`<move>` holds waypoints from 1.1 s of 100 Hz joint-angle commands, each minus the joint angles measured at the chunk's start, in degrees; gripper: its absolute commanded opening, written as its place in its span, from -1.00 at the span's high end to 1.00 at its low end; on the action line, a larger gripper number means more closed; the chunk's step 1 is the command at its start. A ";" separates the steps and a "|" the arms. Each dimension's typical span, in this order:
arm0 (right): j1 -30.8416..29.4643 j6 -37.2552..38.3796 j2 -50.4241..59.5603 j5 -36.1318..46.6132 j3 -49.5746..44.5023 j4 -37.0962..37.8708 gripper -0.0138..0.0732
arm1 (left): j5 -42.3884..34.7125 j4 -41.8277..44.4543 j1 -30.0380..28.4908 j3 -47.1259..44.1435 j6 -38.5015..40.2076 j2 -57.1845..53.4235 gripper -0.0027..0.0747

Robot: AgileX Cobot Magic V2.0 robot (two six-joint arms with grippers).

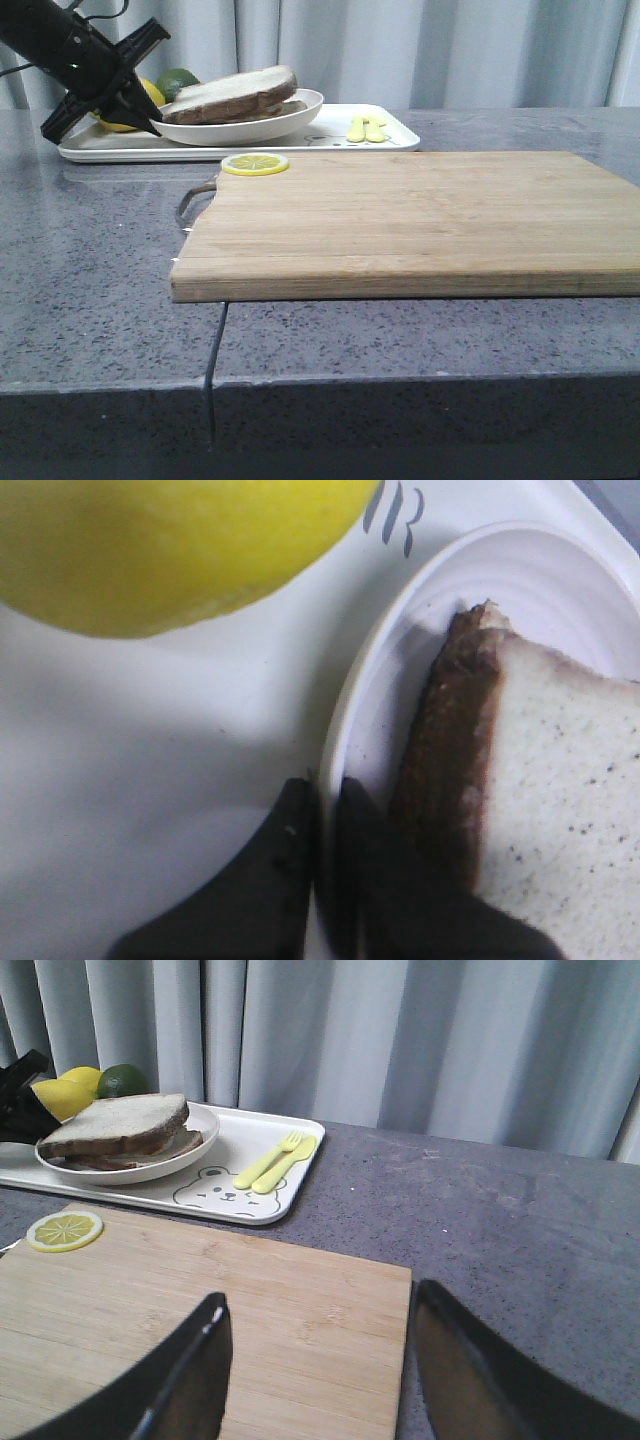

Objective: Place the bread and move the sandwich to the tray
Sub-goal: 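Lower the plate onto the bear-print tray with the left gripper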

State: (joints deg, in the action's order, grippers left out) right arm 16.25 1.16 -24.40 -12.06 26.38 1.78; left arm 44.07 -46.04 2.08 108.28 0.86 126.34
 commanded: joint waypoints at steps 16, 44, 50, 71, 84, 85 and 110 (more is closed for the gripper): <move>-0.30 -0.28 -0.07 4.76 1.64 0.48 -0.29 | -2.25 -0.89 0.57 2.42 2.14 -4.20 0.98; -0.30 -0.28 -0.07 4.76 1.64 0.48 -0.29 | -2.25 -0.89 0.57 2.42 2.14 -4.20 0.98; -0.30 -0.28 -0.07 4.76 1.64 0.48 -0.29 | -2.25 -0.89 0.57 2.42 2.14 -4.20 0.98; -0.30 -0.28 -0.07 4.76 1.64 0.48 -0.29 | -2.34 -0.89 0.57 2.42 2.14 -4.20 0.98; -0.30 -0.28 -0.07 4.76 1.64 0.48 -0.29 | -2.34 -0.89 0.57 2.42 2.14 -4.20 0.88; -0.30 -0.28 -0.07 4.76 1.64 0.48 -0.29 | -2.34 -0.89 0.57 2.42 2.14 -4.20 0.87; -0.30 -0.28 -0.07 4.76 1.64 0.48 -0.29 | -2.34 -0.89 0.57 2.42 2.14 -4.20 0.34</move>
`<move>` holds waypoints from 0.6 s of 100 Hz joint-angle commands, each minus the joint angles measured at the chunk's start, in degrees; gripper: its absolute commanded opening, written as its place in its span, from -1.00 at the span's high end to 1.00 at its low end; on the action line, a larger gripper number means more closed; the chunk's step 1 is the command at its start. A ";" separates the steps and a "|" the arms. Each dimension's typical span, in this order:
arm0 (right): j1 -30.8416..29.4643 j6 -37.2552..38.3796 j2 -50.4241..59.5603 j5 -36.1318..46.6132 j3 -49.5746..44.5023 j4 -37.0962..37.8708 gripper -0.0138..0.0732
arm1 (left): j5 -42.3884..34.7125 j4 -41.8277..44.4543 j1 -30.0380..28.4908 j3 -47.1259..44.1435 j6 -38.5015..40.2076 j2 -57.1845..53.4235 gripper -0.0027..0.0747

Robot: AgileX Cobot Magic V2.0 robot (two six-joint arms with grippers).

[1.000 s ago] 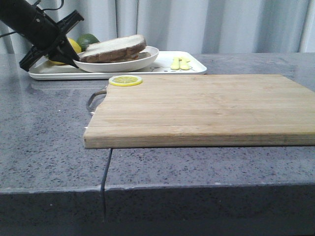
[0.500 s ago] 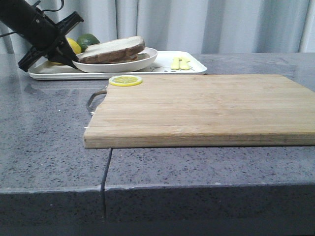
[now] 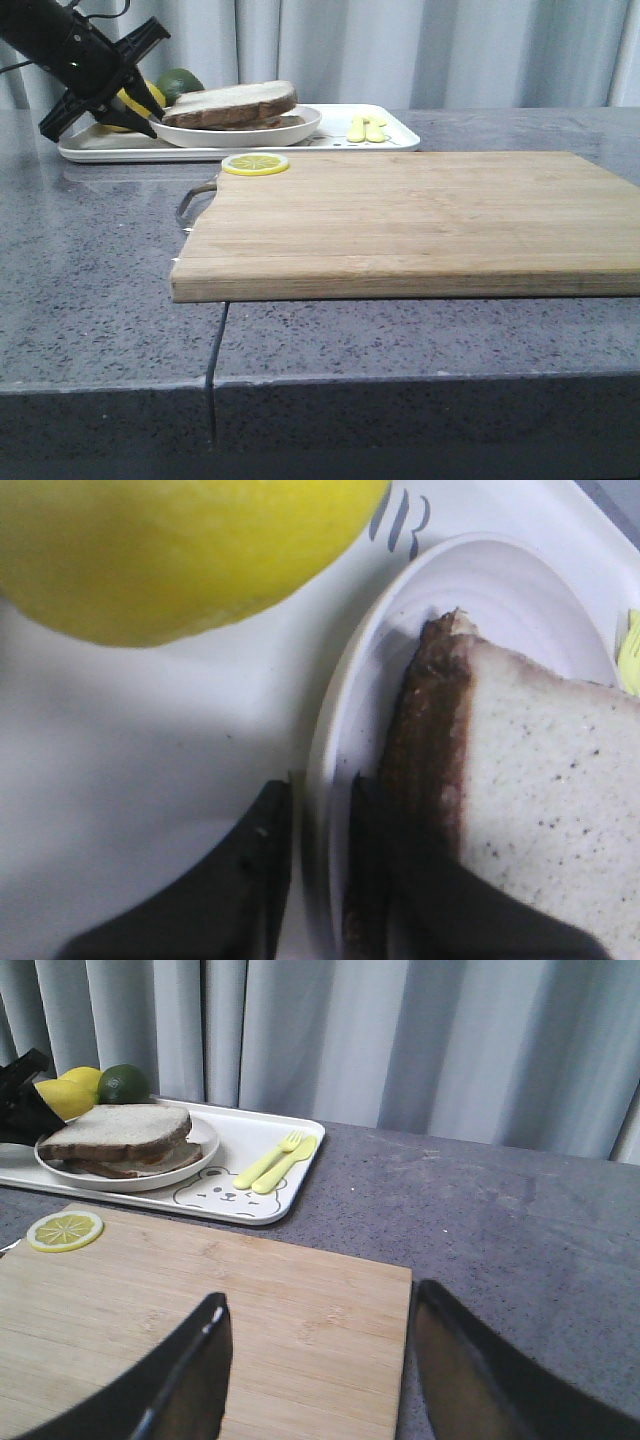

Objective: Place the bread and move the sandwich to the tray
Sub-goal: 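Lower the plate onto the bear-print tray with the left gripper, then open the left gripper and release the plate rim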

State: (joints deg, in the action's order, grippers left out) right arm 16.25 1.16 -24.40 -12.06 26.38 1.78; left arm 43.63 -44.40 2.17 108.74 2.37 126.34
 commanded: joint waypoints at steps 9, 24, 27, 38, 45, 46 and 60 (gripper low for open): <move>-0.30 -0.28 -0.07 4.76 1.64 0.48 -0.29 | -1.90 -2.53 0.25 1.96 0.63 -4.20 0.23; -0.30 -0.28 -0.07 4.76 1.64 0.48 -0.29 | -1.90 -2.53 0.13 2.11 0.63 -4.41 0.22; -0.30 -0.28 -0.07 4.76 1.64 0.48 -0.29 | -1.90 -2.53 0.13 2.38 0.63 -4.41 0.22; -0.30 -0.28 -0.07 4.76 1.64 0.48 -0.29 | -1.65 -2.40 0.13 3.16 0.63 -4.54 0.22; -0.30 -0.28 -0.07 4.76 1.64 0.48 -0.29 | -1.03 -1.34 0.13 4.07 0.63 -4.54 0.22; -0.30 -0.28 -0.07 4.76 1.64 0.48 -0.29 | -0.90 -1.32 0.13 4.23 0.63 -4.54 0.22; -0.30 -0.28 -0.07 4.82 1.64 0.48 -0.29 | 1.17 1.15 0.13 5.81 0.73 -4.54 0.22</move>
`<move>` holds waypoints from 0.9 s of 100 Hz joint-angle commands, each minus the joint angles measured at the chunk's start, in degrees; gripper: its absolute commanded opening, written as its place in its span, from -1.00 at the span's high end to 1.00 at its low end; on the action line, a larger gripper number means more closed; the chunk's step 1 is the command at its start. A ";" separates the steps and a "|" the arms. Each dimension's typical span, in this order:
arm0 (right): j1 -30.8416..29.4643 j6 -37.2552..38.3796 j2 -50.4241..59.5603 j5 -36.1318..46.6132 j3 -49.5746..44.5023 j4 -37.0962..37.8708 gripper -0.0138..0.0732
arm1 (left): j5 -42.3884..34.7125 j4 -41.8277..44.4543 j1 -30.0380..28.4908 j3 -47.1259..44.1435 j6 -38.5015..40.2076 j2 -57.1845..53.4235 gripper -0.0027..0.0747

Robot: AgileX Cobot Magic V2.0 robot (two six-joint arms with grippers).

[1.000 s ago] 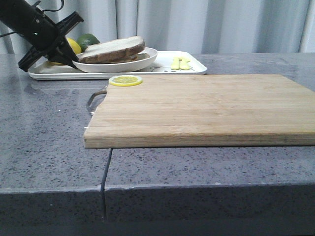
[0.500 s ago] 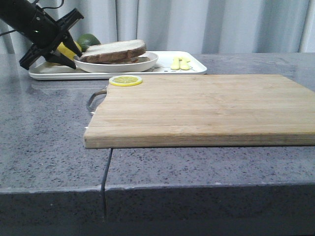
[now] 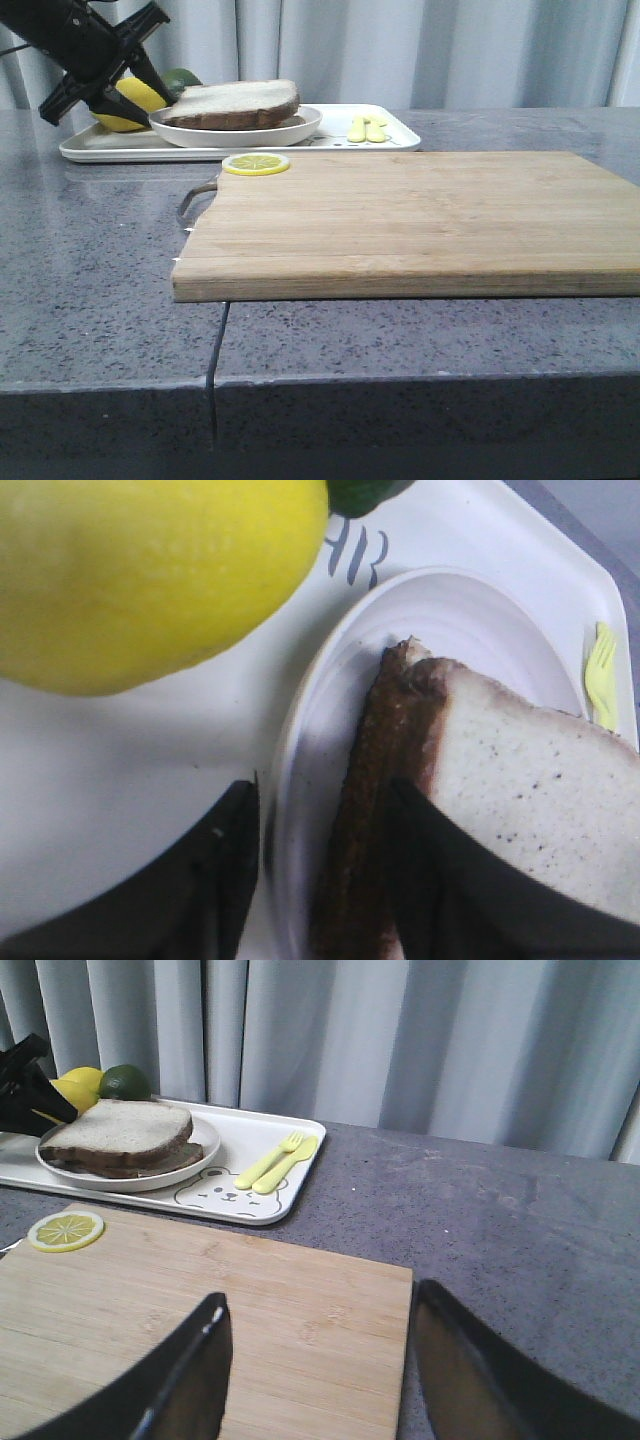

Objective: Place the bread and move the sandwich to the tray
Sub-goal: 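Open the left gripper and release the plate rim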

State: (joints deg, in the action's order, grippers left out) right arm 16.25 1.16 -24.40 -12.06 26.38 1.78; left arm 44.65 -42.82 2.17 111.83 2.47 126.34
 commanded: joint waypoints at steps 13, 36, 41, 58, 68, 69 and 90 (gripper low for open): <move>-0.30 -0.28 -0.07 4.82 1.64 0.48 -0.29 | 2.09 3.86 0.01 3.51 1.97 -4.76 0.22; -0.30 -0.28 -0.07 5.24 1.64 0.48 -0.29 | 5.55 7.44 -0.55 6.07 1.99 -6.20 0.22; -0.30 -0.28 -0.07 5.54 1.64 0.48 -0.29 | 6.29 8.13 -0.98 7.03 1.99 -6.73 0.22; -0.30 -0.28 -0.07 6.61 1.64 0.48 -0.29 | 8.20 9.47 -1.62 9.01 1.99 -10.19 0.24; -0.30 -0.28 -0.07 6.79 1.64 0.48 -0.29 | 8.09 12.63 -1.62 9.01 1.28 -13.21 0.31; -0.30 -0.28 -0.07 6.79 1.64 0.48 -0.29 | 8.09 12.91 -1.62 9.01 1.08 -13.69 0.31; -0.30 -0.28 -0.07 6.79 1.64 0.48 -0.29 | 7.01 13.27 -1.62 8.01 -3.29 -20.65 0.36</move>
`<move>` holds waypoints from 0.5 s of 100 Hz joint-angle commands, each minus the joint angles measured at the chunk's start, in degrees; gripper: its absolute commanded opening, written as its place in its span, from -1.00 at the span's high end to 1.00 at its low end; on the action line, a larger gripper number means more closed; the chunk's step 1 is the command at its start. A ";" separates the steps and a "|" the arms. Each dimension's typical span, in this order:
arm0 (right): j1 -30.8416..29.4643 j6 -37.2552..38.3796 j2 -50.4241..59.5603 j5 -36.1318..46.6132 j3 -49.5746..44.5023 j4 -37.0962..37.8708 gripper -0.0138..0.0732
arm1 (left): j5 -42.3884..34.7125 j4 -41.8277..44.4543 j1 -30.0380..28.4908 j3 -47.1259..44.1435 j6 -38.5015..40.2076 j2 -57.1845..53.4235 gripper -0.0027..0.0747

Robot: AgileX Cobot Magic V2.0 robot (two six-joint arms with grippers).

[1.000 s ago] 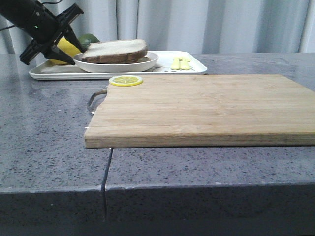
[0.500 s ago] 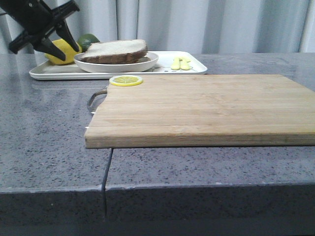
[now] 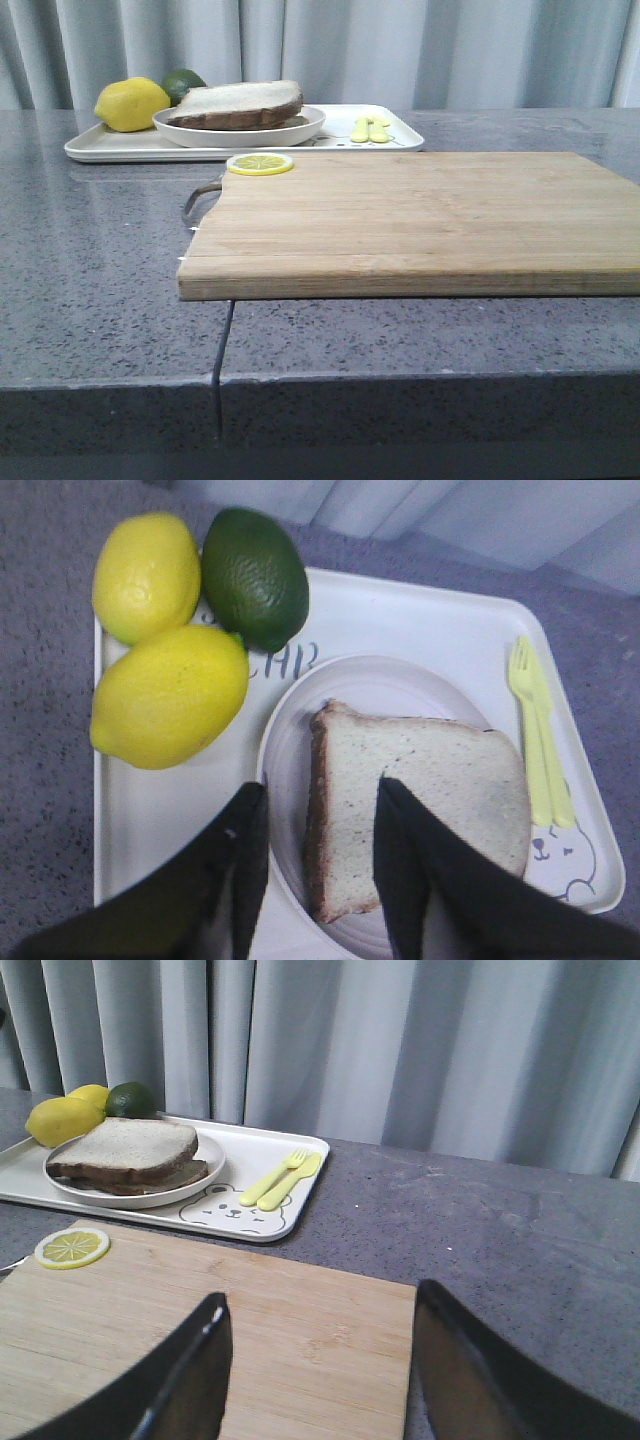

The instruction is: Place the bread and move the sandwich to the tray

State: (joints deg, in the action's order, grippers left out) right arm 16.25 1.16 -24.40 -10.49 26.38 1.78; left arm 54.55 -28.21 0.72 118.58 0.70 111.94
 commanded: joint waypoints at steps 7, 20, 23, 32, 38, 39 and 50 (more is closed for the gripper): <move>-0.30 -0.28 -0.07 5.22 1.64 0.48 -0.29 | -3.89 -1.20 -0.06 -0.61 -3.21 -8.83 0.36; -0.30 -0.28 -0.07 5.22 1.64 0.48 -0.29 | -7.88 -0.82 0.19 -8.69 -7.10 -14.97 0.36; -0.30 -0.28 -0.07 5.22 1.64 0.48 -0.29 | -9.03 -0.79 0.32 -11.14 -7.82 -17.00 0.36; -0.30 -0.28 -0.07 5.22 1.64 0.48 -0.29 | -14.29 -0.67 0.89 -20.75 -9.42 -23.26 0.36; -0.30 -0.28 -0.07 5.22 1.64 0.48 -0.29 | -18.90 -0.67 1.48 -27.49 -10.57 -27.66 0.36; -0.30 -0.28 -0.07 5.22 1.64 0.48 -0.29 | -20.14 -0.67 1.61 -29.20 -10.87 -28.82 0.36; -0.30 -0.28 -0.07 5.22 1.64 0.48 -0.29 | -29.90 -0.67 3.30 -41.68 -13.62 -37.63 0.36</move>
State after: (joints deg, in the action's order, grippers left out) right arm 16.25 1.16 -24.40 -10.41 26.38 1.78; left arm 35.68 -27.62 2.50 82.99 -10.66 82.77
